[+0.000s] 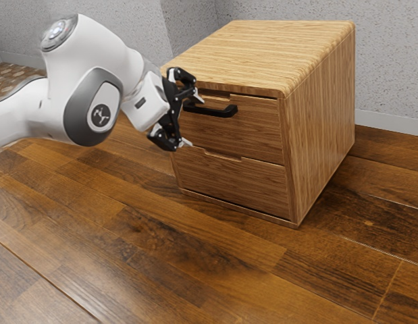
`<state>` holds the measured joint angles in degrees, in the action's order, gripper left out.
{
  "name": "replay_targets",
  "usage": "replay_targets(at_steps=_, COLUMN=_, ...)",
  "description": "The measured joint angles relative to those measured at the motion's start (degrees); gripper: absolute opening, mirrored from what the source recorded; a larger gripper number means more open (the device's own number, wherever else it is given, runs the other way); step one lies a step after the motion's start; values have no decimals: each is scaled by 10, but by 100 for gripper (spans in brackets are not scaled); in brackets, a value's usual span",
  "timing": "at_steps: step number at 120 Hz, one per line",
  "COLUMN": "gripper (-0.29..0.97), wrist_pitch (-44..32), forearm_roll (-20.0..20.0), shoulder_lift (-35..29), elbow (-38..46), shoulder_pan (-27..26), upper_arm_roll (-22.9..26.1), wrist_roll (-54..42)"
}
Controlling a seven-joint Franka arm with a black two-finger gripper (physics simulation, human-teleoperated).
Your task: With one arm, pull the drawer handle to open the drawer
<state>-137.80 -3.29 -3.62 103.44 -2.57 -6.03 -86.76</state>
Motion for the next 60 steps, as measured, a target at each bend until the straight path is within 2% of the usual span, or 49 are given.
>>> replay_targets(at_steps=60, gripper=68, wrist_pitch=0, forearm_roll=-3, shoulder_lift=6, elbow=-4, shoulder_pan=-5, upper_arm_roll=5, wrist_roll=1)
